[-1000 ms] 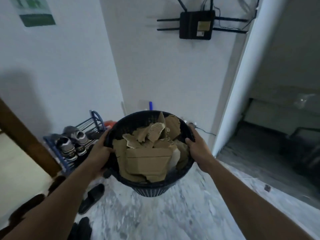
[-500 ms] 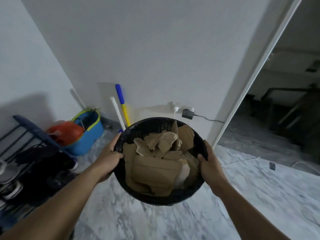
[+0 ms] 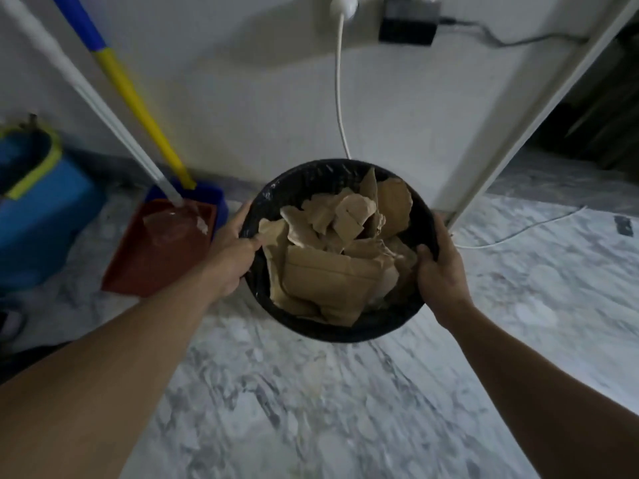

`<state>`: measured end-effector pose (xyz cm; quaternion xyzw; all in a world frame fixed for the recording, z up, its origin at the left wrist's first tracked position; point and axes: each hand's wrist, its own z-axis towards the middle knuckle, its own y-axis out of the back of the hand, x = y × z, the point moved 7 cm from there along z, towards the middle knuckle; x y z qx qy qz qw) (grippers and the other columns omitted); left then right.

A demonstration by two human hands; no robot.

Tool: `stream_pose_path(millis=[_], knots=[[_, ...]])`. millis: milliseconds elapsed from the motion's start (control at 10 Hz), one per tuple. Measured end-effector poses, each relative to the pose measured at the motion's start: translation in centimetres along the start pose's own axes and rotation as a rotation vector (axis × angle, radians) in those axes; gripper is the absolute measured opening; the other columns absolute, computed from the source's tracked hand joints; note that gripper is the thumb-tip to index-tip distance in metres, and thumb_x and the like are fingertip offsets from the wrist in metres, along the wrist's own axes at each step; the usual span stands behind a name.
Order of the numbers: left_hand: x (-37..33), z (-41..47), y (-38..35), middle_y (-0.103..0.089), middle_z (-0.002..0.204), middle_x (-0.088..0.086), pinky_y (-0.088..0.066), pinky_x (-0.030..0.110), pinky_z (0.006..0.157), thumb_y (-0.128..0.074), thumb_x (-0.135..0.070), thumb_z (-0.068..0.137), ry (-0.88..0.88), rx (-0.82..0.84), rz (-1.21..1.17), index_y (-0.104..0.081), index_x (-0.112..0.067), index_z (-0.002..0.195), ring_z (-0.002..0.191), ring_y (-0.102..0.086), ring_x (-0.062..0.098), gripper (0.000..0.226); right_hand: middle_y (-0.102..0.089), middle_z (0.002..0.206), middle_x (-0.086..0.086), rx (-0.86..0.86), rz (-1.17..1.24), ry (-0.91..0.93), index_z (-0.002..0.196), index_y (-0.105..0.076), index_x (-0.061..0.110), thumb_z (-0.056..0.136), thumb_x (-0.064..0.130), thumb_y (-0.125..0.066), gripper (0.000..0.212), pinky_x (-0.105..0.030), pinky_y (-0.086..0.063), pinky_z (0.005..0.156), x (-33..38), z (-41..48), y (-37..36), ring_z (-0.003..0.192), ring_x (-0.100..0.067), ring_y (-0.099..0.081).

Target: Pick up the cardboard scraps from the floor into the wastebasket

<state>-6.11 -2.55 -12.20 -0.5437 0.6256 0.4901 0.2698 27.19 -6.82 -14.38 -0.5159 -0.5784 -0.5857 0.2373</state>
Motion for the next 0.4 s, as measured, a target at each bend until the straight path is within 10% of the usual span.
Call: stream_pose_path(millis=[400], knots=[[3.8,5.4,-4.0,-0.045,0.144,-0.011,-0.039,0.025,0.103,-0.062,-0.010,0.098,0.020,0.161,0.074,-0.016,-0.038,0.158,0.126,-0.043,0.005,0.080,-0.048,0.136,0.011,0.088,0.038,-0.169,0.158,-0.008,0.045,0.102,0.025,-0.052,0.075,-0.034,-0.050,0.099,-4.0,3.7,-1.4,0.126,-0.018,-0.052]])
